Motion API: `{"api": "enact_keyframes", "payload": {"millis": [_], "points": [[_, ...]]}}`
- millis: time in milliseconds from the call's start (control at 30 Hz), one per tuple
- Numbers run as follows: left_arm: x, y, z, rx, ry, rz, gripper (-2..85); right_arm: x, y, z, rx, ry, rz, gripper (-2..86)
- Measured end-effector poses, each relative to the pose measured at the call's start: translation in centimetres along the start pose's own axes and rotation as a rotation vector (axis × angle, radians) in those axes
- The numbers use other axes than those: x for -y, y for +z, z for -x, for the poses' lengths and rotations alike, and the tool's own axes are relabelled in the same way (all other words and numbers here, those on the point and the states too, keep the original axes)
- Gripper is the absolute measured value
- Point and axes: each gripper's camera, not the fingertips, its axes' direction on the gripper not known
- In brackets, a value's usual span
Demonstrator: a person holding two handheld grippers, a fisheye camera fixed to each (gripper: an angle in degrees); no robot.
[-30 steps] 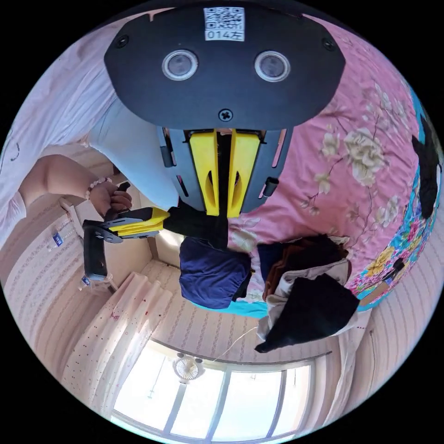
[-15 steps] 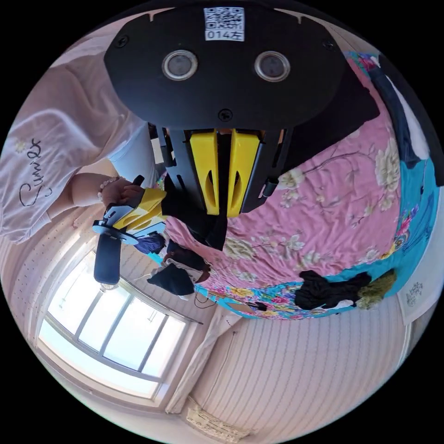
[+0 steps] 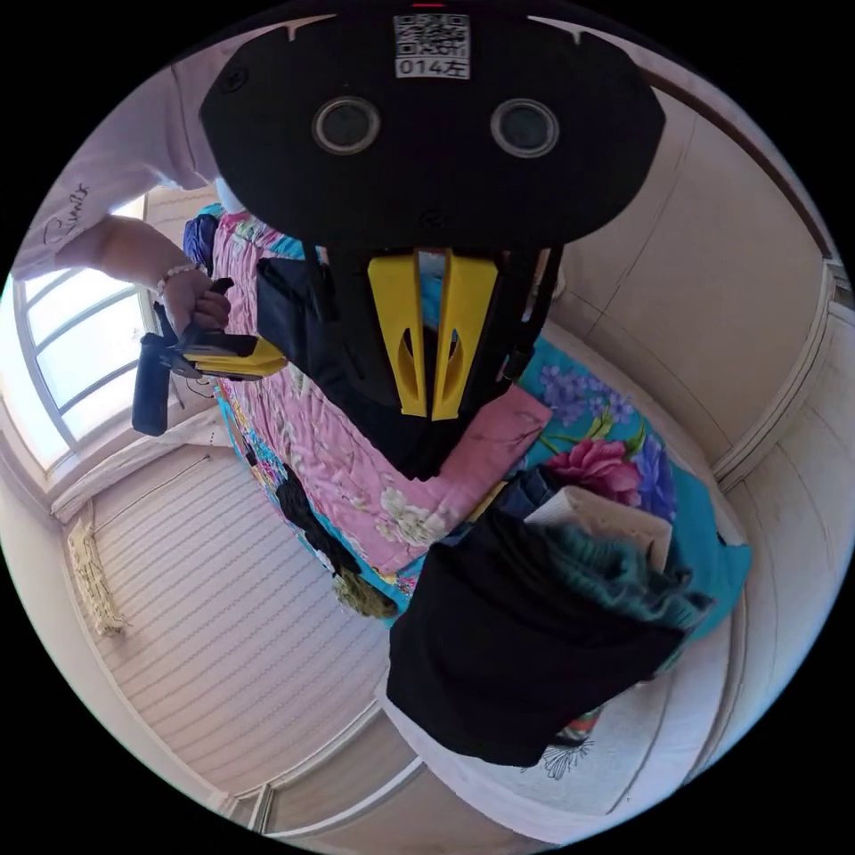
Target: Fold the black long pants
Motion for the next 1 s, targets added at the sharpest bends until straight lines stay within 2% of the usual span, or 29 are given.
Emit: {"api": "enact_keyframes", "payload": {"millis": [100,167,300,433,533,700,733,833,933,1000], "points": [[-2.1,-0.2,-0.1,-0.039,-0.023,-0.017,-1.0,-1.9,-1.3,-2.5,-0.041,0.084,0.001,3.4],[-2.9,-0.3,-1.9,-0.060,0.061,-0.044,-1.0,-3.5,-2.2,-3.9,-0.076,0.151,0.002,2.7],[-5.2,1.8,-10.2,0.016,0.473,0.067,-1.0,-5.8,-2.7,-5.4,-0.245,0.238,0.033,0.4],[-8.5,5.5,-17.1,0.153,0.807,0.169,-1.0,-1.9,-0.6,-4.9,-0.378,0.163,0.069,-0.2],[-9.5,8.0,-18.5,0.175,0.834,0.244,-1.0,3.5,1.5,-4.8,-0.417,0.077,0.112,-0.3],[-10.9,10.6,-18.6,0.189,0.858,0.396,-1.0,10.4,5.5,-7.2,-0.512,0.061,0.228,-0.5],[-11.3,11.2,-18.4,0.185,0.867,0.420,-1.0,11.1,7.1,-8.6,-0.499,0.068,0.313,-0.6],[-11.8,12.2,-18.4,0.180,0.865,0.471,-1.0,11.9,7.7,-11.0,-0.455,0.130,0.327,-0.8],[-12.5,12.7,-19.0,0.174,0.930,0.484,-0.9,12.8,7.8,-11.9,-0.467,0.067,0.393,-0.9],[-13.1,12.4,-19.3,0.161,0.977,0.471,-0.8,13.2,7.1,-13.2,-0.407,0.091,0.420,-0.9]]}}
